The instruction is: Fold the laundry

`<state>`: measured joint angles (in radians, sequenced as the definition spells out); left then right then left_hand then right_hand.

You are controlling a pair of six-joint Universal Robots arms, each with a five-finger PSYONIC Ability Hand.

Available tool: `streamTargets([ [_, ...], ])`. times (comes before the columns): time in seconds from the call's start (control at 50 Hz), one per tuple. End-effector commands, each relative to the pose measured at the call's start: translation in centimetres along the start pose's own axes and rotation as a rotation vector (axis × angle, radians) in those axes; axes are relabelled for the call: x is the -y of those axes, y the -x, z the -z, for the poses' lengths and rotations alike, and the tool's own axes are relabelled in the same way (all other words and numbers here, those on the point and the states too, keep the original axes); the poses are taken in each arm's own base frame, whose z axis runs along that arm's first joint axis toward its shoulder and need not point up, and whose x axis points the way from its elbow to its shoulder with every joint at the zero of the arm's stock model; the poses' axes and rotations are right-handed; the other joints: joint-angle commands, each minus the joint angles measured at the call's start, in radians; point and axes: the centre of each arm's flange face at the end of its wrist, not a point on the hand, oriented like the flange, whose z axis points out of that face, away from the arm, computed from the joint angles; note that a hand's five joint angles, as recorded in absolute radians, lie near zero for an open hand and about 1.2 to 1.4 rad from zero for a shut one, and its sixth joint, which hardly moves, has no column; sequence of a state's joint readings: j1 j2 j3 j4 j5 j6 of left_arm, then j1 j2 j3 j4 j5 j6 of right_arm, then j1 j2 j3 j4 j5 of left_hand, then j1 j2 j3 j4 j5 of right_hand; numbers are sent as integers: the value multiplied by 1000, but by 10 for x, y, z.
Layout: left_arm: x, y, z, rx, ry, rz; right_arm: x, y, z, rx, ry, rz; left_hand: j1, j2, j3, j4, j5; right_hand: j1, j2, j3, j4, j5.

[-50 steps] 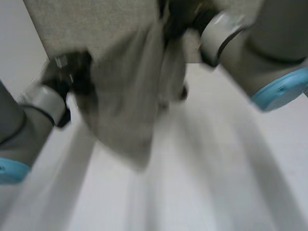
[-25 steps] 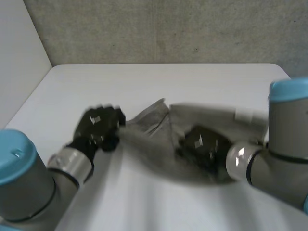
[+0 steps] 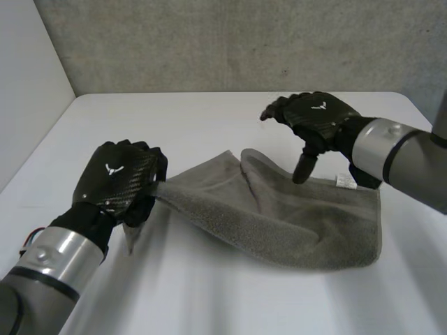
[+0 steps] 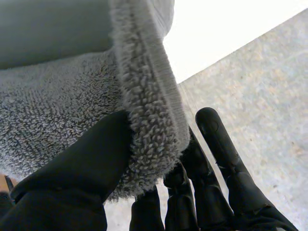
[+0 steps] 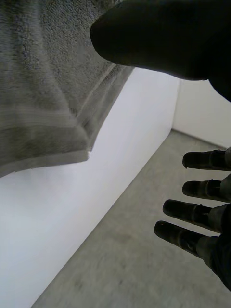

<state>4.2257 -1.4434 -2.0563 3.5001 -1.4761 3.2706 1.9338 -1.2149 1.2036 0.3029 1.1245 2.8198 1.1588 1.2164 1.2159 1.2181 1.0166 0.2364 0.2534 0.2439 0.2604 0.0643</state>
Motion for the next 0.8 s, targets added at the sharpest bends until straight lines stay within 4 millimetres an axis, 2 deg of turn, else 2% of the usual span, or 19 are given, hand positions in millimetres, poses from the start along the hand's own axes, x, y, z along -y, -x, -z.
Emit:
streamTargets([
  [0.02,2,-2,15,-1,-15,-3,2,-6,-29,91,40,-8,238,180,180,178,205,57,40,49,33,55],
  [0.12,-2,-2,19,-1,-3,-2,-6,-1,-70,147,80,-15,238,180,180,178,205,136,119,129,112,134],
  [0.14,-2,-2,19,-1,-3,-2,-6,-1,-70,147,80,-15,238,180,180,178,205,136,119,129,112,134],
  [0.22,-7,-3,22,-5,14,0,-35,6,-102,178,110,-23,238,180,180,178,205,122,105,114,98,119],
  [0.24,-8,-4,22,-5,15,0,-35,6,-102,178,110,-23,238,180,180,178,205,122,105,114,98,119],
  [0.28,-8,-4,22,-5,17,0,-53,20,-116,209,122,-16,238,180,180,178,205,107,90,99,83,105],
  [0.36,-8,-4,22,-5,17,0,-71,29,-127,215,133,15,238,180,180,178,205,92,75,85,68,90],
  [0.4,-8,-4,22,-7,15,0,-90,36,-139,181,142,63,238,180,180,178,205,92,75,85,68,90],
  [0.52,-7,-4,22,-6,10,0,-112,37,-149,111,182,129,238,180,180,178,205,119,102,111,95,116],
  [0.56,-7,-4,21,-8,12,0,-118,34,-150,81,204,174,238,180,180,178,205,357,340,350,334,355],
  [0.58,-7,-4,21,-9,12,0,-118,34,-150,81,204,174,238,180,180,178,205,359,342,352,335,357],
  [0.62,-6,-4,21,-7,7,-1,-100,35,-150,56,153,204,238,180,180,178,205,1052,1035,1044,1028,1049],
  [0.64,-6,-3,20,-7,7,-1,-100,35,-150,55,153,204,238,180,180,178,205,1055,1038,1048,1031,1053],
  [0.68,-6,-3,19,-7,4,-1,-46,22,-143,-31,-3,192,238,180,180,178,205,1160,1143,1152,1136,1157],
  [0.7,-4,-3,17,-5,0,-1,-46,22,-143,-31,-4,192,238,180,180,178,205,1160,1143,1152,1136,1157],
  [0.72,-4,-3,17,-5,0,-1,-17,14,-136,-73,-90,151,238,180,180,178,205,1160,1143,1152,1136,1157],
  [0.74,-1,-2,15,-1,-13,-3,-16,13,-136,-73,-91,150,238,180,180,178,205,1160,1143,1152,1136,1157],
  [0.78,3,-1,12,0,-27,-4,45,-1,-113,-134,-276,81,238,180,180,178,205,1160,1143,1152,1136,1157],
  [0.8,10,1,7,7,-51,-5,45,-1,-113,-134,-277,81,238,180,180,178,205,1160,1143,1152,1136,1157],
])
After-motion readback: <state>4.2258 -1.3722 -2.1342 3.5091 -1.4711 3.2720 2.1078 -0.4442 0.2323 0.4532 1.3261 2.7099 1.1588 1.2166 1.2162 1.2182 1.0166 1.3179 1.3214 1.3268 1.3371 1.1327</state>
